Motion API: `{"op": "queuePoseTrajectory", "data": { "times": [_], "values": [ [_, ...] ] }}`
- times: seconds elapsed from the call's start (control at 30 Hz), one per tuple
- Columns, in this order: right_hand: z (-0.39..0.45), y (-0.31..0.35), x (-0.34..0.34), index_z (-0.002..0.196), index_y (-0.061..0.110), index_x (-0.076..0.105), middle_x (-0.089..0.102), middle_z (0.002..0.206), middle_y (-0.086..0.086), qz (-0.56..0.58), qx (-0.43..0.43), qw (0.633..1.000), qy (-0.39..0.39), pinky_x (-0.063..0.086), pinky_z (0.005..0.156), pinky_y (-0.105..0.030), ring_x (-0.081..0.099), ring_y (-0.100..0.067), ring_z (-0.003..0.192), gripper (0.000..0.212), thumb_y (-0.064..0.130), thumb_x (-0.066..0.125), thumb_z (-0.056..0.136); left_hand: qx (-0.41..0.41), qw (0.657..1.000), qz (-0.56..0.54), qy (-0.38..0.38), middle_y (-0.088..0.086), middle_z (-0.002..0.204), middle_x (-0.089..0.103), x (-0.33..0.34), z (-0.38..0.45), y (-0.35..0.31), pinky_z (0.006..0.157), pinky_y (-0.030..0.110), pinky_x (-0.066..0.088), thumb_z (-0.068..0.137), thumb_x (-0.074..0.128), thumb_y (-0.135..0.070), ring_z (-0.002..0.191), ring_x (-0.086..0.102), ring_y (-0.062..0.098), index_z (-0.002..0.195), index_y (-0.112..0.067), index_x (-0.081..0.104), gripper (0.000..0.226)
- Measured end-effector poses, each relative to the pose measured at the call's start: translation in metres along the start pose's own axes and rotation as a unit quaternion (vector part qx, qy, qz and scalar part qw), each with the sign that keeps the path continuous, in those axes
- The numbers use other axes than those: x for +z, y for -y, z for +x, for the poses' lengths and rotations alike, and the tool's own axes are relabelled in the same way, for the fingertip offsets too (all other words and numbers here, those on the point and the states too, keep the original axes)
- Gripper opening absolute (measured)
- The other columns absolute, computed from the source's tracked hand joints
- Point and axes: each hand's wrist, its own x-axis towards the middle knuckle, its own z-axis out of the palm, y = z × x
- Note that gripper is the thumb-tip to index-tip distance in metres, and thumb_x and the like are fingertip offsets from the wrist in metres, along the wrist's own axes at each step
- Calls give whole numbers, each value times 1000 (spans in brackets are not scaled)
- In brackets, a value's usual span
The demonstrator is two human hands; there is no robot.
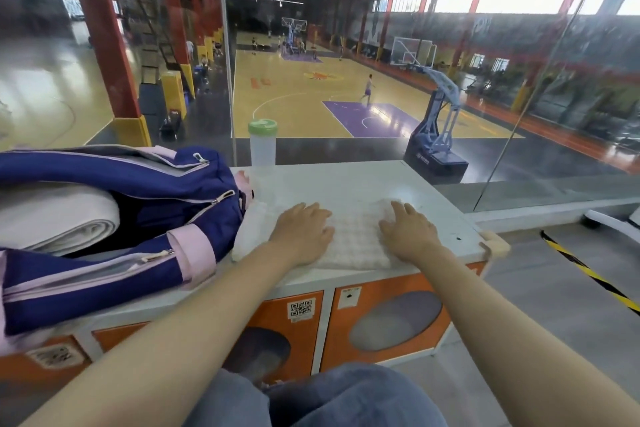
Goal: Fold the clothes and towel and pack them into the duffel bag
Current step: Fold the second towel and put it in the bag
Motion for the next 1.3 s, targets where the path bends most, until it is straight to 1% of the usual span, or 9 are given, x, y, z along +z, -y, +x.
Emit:
{"op": "queuePoseTrajectory", "data": {
  "times": [0.27,0.4,0.53,0.63,0.83,1.0,1.1,1.2,1.3],
  "values": [
    [-24,-43,-10,129,-2,47,56,126,-19,102,156,982,19,40,88,-36,52,-33,115,67,55,43,94,-3,994,87,68,1,163,-3,40,-6,-17,117,55,0,92,16,-68,149,-3,29,153,-36,6,70],
    [-28,-36,-19,104,-2,59,58,79,-11,191,162,965,74,47,64,-32,57,-25,71,49,44,59,88,0,994,93,64,1,163,-4,40,-7,-17,118,55,-1,92,14,-68,149,-4,29,154,-35,3,70],
    [-24,-25,-36,94,1,57,56,89,-14,342,179,921,49,60,75,-41,58,-25,70,25,21,67,83,22,999,14,24,-1,163,3,41,-15,-12,120,47,-3,96,17,-62,150,0,22,154,-32,8,66],
    [-14,-10,-60,104,-3,59,59,91,-18,347,147,926,-6,57,82,-52,61,-33,86,26,7,65,80,6,986,-166,-25,-1,159,25,28,-20,-8,121,42,7,101,28,-50,147,17,19,152,-25,24,57],
    [-4,45,-100,114,16,57,61,111,-10,188,40,972,-134,46,88,-37,57,-32,106,29,15,52,85,-170,905,-377,-103,-1,148,42,0,-32,30,111,39,33,101,36,-34,136,38,22,143,-25,41,43],
    [-27,127,-88,113,15,53,62,99,-7,158,-113,968,-158,40,70,-31,57,-29,92,27,15,53,86,-292,760,-567,-126,0,119,59,-2,-39,56,100,39,45,91,42,-35,109,55,24,111,-22,60,30],
    [-46,166,-57,116,17,49,66,102,-7,132,-176,967,-125,40,66,-31,60,-31,94,33,10,55,84,-332,679,-636,-158,-3,111,63,-3,-39,58,102,40,41,88,44,-33,105,57,23,97,-21,61,23],
    [-65,190,-18,122,17,43,65,103,-9,82,-200,974,-68,45,69,-33,62,-30,93,36,15,55,89,-337,659,-654,-158,-1,114,62,-3,-40,58,105,42,39,92,42,-32,108,55,20,106,-20,61,27],
    [-77,192,16,134,14,36,64,114,-12,184,-183,964,59,51,79,-36,63,-29,98,46,31,51,94,-328,640,-676,-164,-2,100,61,-7,-42,55,95,35,41,93,42,-29,87,56,13,87,-21,60,21]
  ]
}}
